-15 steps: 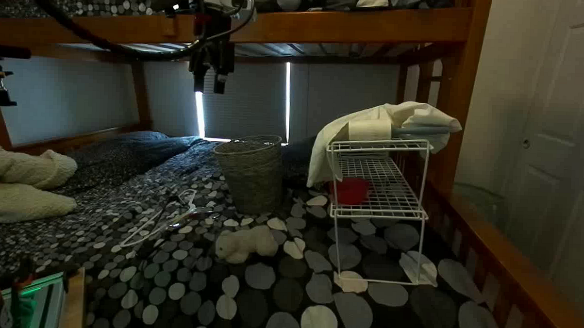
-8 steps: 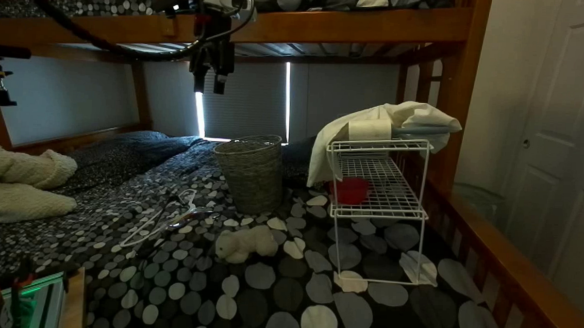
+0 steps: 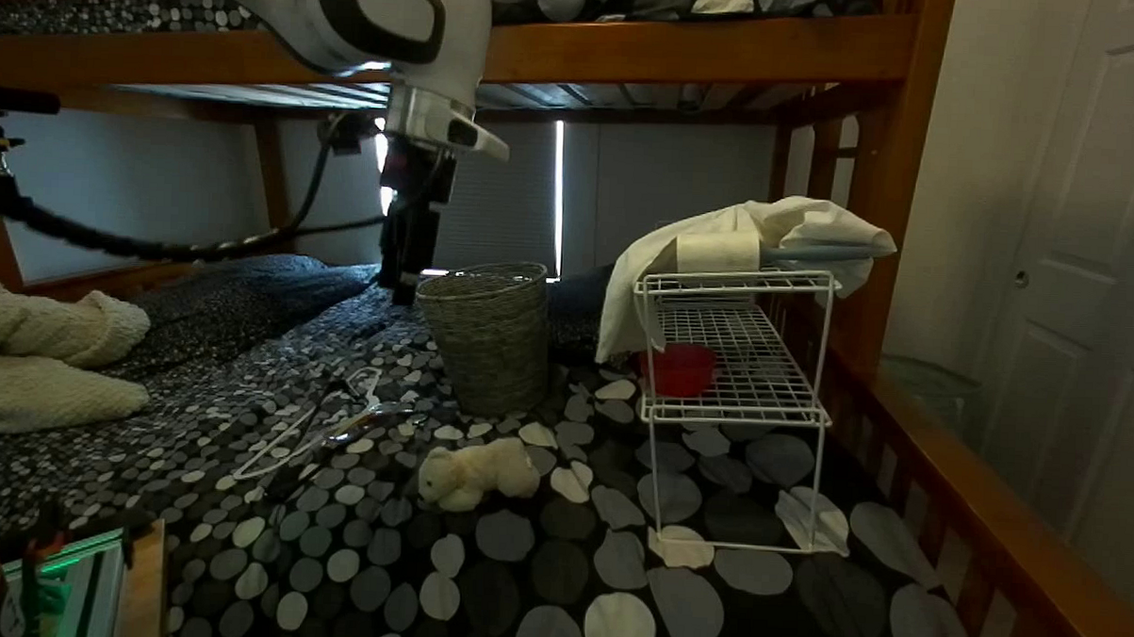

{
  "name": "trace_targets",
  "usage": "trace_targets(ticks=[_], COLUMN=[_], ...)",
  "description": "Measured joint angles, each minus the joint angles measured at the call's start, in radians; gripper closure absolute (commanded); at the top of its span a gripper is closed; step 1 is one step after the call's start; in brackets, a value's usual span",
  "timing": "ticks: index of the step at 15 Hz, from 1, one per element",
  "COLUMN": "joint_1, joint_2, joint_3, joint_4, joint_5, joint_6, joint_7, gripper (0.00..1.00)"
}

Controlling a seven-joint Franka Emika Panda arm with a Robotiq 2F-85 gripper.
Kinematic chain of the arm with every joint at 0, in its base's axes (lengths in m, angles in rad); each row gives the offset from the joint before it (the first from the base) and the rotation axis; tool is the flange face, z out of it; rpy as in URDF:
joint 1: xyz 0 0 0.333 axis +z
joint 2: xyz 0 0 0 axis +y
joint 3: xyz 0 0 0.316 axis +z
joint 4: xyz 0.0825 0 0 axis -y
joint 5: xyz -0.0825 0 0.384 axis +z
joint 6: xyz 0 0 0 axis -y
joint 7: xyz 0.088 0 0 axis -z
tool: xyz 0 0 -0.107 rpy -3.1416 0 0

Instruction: Put the bear plush toy on the white stand

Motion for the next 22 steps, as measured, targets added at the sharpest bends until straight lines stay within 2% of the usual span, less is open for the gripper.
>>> trace_targets(ticks=[4,6,8,12,14,17,19,22], joint_1=[-0.025,-0.028,-0.025,-0.024,-0.016,-0.007,-0.007,-0.008], joint_2=[0.037,0.100,0.188,0.292,0.278,0.207,0.170,0.166], joint_3=[0.021,0.043,0.057,0.055,0.049,0.042,0.040,0.032], joint_4=[-0.223,-0.268,-0.263,-0.214,-0.213,-0.214,-0.215,-0.236], joint_5=[-0.101,-0.182,-0.214,-0.215,-0.207,-0.112,-0.064,-0.012], joint_6=[0.209,0.287,0.318,0.318,0.377,0.451,0.524,0.723], joint_7=[0.186,0.275,0.328,0.336,0.336,0.336,0.338,0.346], gripper=[0.00,0.00,0.00,0.00,0.00,0.00,0.00,0.00])
